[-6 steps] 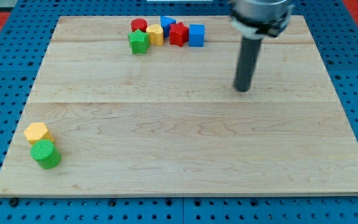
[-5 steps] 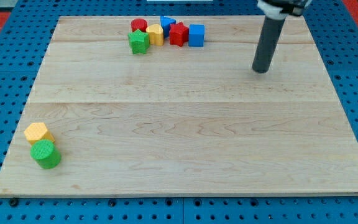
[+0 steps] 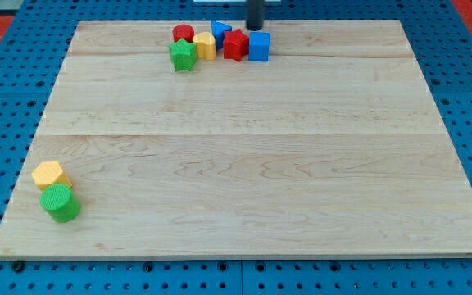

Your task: Place the red circle diagonal to the green star

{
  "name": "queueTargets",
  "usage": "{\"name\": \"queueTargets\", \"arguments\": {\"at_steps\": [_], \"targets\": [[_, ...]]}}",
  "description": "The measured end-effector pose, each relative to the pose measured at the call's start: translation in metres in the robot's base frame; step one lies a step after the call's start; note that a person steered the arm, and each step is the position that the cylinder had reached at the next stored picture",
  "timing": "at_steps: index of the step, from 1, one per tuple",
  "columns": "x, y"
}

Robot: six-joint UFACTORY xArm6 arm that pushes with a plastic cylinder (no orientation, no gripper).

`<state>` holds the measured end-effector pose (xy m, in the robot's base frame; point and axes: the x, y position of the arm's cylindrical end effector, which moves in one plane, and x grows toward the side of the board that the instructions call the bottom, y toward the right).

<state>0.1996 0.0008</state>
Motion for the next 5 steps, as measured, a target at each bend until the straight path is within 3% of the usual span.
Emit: {"name": "queueTargets", "arguments": {"at_steps": [1, 2, 3, 4, 5], "targets": [[0.008, -0.058], [0.044, -0.069], [0.052, -0.059], [0.054, -0.086], [0.042, -0.155]]}}
